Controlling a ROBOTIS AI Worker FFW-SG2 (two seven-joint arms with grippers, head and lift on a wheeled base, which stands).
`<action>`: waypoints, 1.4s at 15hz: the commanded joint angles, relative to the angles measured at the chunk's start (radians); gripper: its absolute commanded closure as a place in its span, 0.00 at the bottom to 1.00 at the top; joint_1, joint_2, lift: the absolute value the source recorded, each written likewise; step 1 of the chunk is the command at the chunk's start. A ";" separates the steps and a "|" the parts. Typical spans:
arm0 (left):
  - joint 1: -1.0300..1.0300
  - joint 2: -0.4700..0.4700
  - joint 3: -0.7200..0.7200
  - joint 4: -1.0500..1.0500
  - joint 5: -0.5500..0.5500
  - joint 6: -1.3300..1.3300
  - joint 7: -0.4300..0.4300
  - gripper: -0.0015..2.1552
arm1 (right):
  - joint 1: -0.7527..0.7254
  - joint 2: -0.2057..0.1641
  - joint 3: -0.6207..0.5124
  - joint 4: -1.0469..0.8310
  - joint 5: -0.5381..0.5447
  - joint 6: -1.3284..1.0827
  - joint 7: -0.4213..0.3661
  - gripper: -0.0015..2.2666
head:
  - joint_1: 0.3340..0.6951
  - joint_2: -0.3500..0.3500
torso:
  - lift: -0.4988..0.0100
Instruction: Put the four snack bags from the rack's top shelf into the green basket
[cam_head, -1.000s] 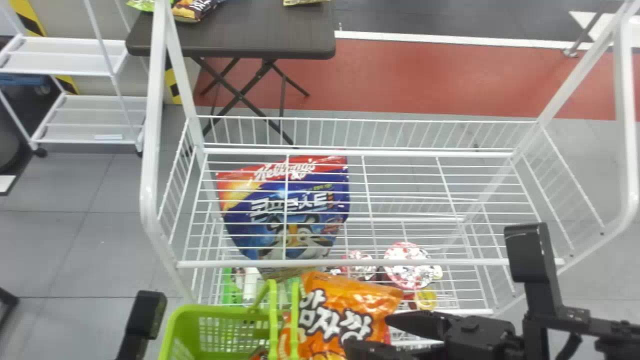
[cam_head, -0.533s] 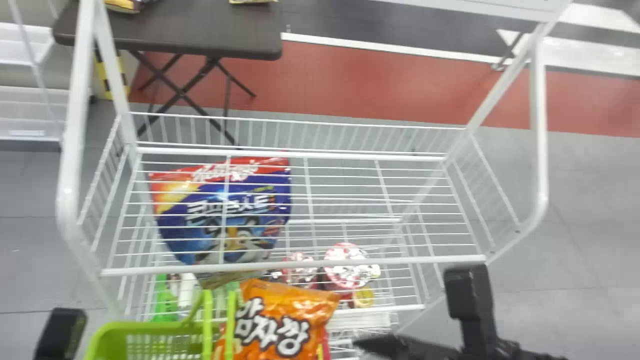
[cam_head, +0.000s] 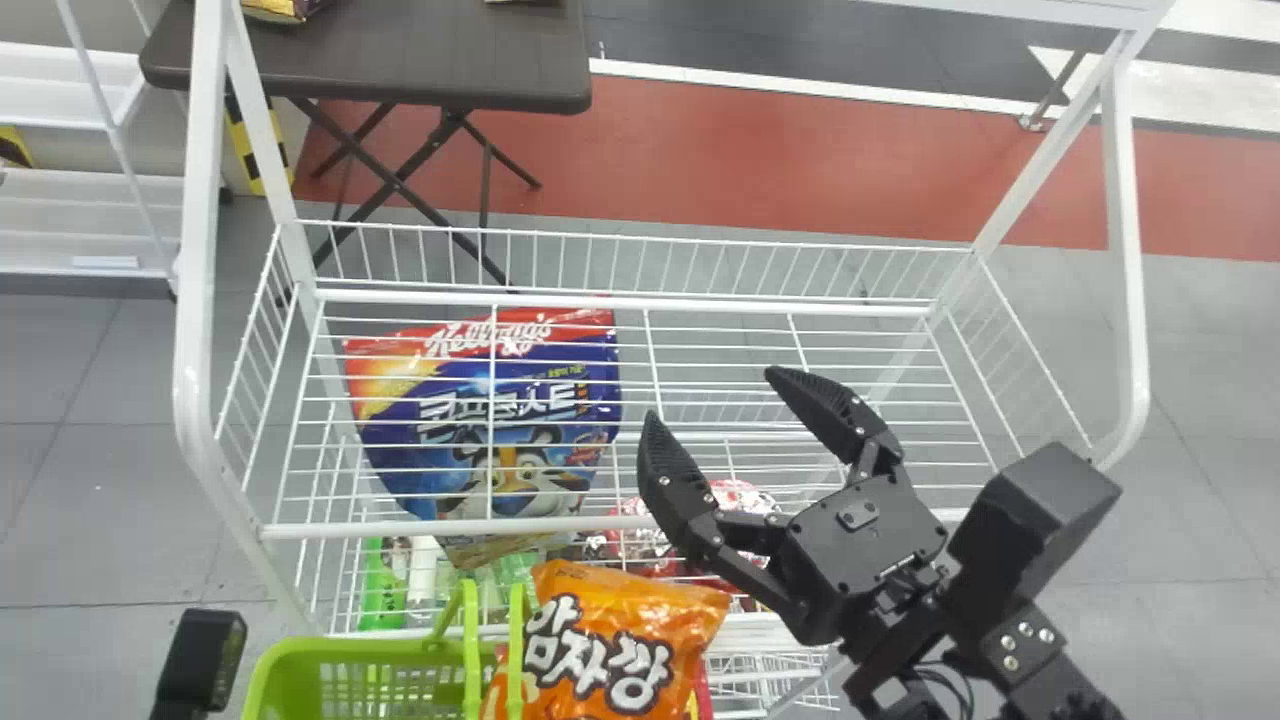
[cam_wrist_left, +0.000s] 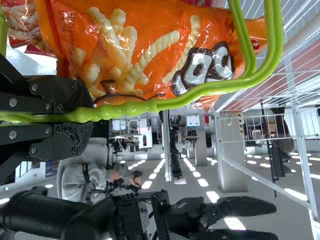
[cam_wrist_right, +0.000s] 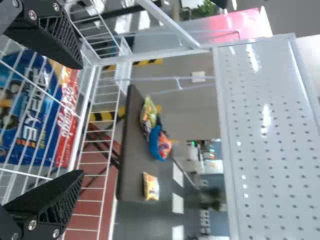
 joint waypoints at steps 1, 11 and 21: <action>-0.003 0.000 -0.001 0.009 0.000 0.001 -0.002 0.99 | 0.019 -0.008 0.025 0.046 -0.002 -0.147 -0.047 0.03 | 1.00 0.27 | 0.98; -0.009 0.000 0.009 0.009 0.002 0.001 -0.009 0.99 | 0.023 -0.011 0.008 0.042 0.000 -0.156 -0.090 0.03 | 1.00 0.23 | 0.98; -0.012 0.000 0.009 0.006 0.003 0.001 -0.008 0.99 | 0.019 -0.026 0.007 0.035 0.000 -0.153 -0.099 0.03 | 1.00 0.23 | 0.98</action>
